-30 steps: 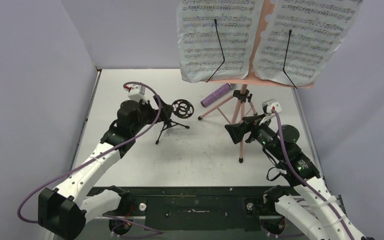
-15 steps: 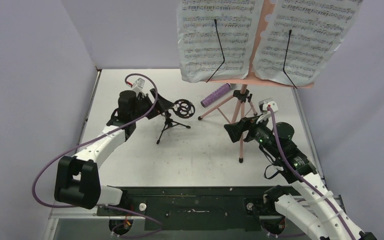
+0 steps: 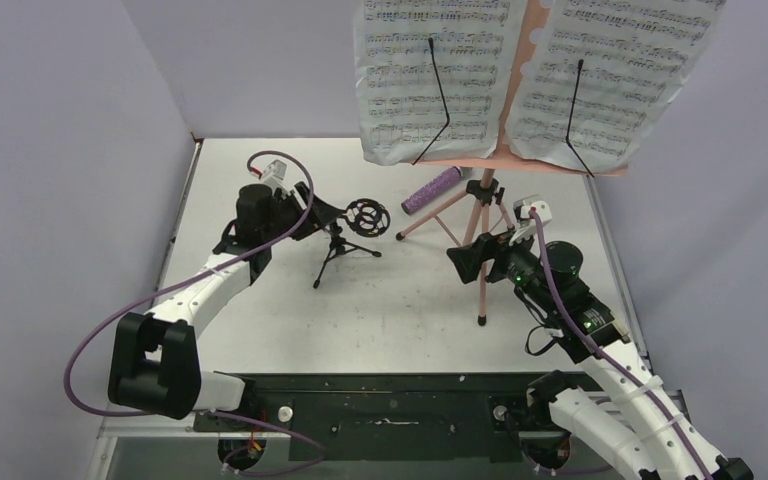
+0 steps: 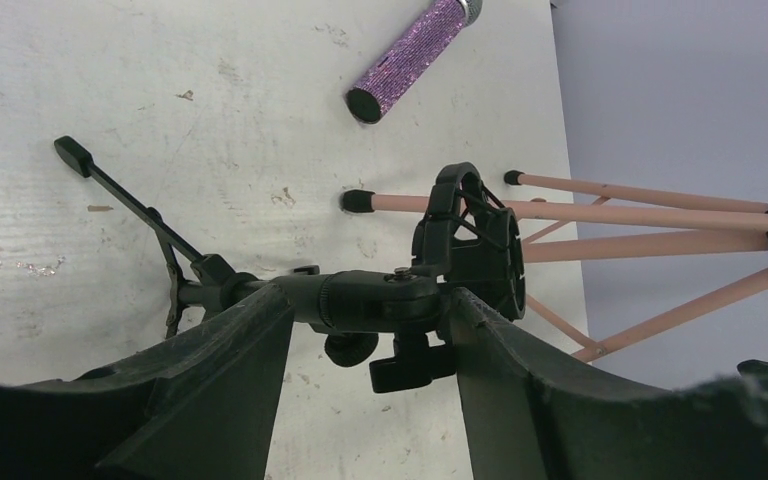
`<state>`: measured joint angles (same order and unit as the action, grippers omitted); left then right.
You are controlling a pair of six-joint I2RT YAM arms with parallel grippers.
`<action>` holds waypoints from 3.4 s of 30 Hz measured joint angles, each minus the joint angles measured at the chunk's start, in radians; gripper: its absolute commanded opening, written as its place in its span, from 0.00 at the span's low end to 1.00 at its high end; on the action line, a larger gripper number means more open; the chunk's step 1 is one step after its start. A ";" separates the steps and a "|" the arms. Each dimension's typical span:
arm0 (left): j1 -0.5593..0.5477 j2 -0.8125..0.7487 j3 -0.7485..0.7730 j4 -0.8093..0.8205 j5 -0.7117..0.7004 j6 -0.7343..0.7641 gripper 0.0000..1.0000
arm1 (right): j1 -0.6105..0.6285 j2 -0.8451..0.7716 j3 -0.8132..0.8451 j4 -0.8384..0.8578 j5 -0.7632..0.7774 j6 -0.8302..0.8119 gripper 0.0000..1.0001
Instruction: Set up the instrument practice props
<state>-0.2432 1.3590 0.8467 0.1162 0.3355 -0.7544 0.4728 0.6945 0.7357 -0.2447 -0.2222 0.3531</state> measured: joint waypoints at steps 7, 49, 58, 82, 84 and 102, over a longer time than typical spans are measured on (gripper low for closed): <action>0.016 -0.024 -0.031 0.027 0.001 -0.024 0.47 | 0.000 0.003 0.000 -0.003 0.007 -0.001 0.90; -0.159 -0.302 0.017 -0.190 -0.337 0.256 0.91 | 0.000 0.034 0.000 -0.019 0.043 -0.016 0.90; -0.237 -0.111 0.206 -0.160 -0.366 0.341 0.91 | 0.000 0.032 0.000 -0.023 0.048 -0.016 0.90; -0.347 0.681 0.890 -0.254 -0.241 0.365 0.90 | 0.000 -0.058 0.000 -0.116 0.093 -0.046 0.90; -0.349 0.752 0.953 -0.286 -0.238 0.365 0.90 | 0.000 -0.065 0.000 -0.120 0.093 -0.051 0.90; -0.378 1.090 1.169 -0.422 -0.351 0.428 0.68 | 0.000 -0.089 0.000 -0.134 0.091 -0.074 0.90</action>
<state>-0.6209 2.4493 2.0159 -0.3061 -0.0158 -0.3260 0.4728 0.6056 0.7357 -0.3782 -0.1310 0.2794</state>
